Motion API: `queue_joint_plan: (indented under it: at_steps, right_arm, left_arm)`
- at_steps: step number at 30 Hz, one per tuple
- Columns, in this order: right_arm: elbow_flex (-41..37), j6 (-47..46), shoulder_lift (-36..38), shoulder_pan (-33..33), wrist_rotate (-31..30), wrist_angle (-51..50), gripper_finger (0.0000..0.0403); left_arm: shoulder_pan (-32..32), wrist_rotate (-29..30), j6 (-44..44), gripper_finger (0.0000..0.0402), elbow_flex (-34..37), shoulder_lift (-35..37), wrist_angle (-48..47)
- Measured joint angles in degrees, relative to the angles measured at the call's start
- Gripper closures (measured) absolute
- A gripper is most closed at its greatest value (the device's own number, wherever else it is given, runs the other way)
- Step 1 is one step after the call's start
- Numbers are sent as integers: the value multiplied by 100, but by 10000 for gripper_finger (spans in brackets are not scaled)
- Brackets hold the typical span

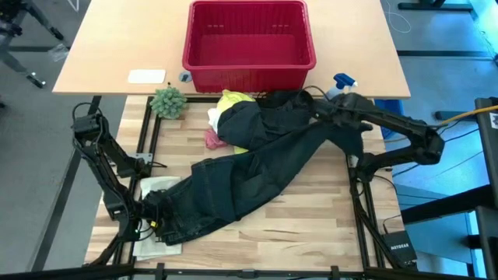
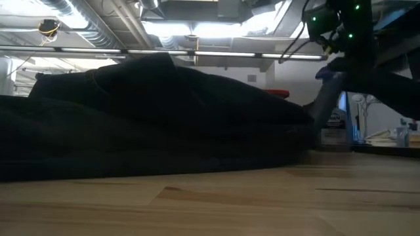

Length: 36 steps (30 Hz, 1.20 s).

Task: Fold laundry
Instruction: Fold the black jean

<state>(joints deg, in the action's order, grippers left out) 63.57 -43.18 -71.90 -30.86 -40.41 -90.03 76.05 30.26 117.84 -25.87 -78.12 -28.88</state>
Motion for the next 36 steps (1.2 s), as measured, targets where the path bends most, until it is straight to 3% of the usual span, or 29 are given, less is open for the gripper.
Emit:
queue_joint_plan:
  at_steps: [7,15,25,27,32,36]
  right_arm:
    - [0,370,2,-146,-295,42,389]
    - [0,125,54,-146,446,86,335]
    - [408,-93,630,-139,713,119,244]
    - [548,307,837,-36,1138,591,229]
    - [645,697,1184,631,2739,2982,214]
    - [649,595,860,1358,3102,4567,219]
  left_arm:
    - [-11,-4,-4,402,0,-3,15]
    - [-11,-4,-48,402,0,-3,46]
    - [-15,-7,-72,402,0,-5,87]
    - [-37,-13,-85,402,1,-5,86]
    - [-255,-180,-155,402,0,-1,120]
    - [-433,-357,-174,401,-13,12,133]
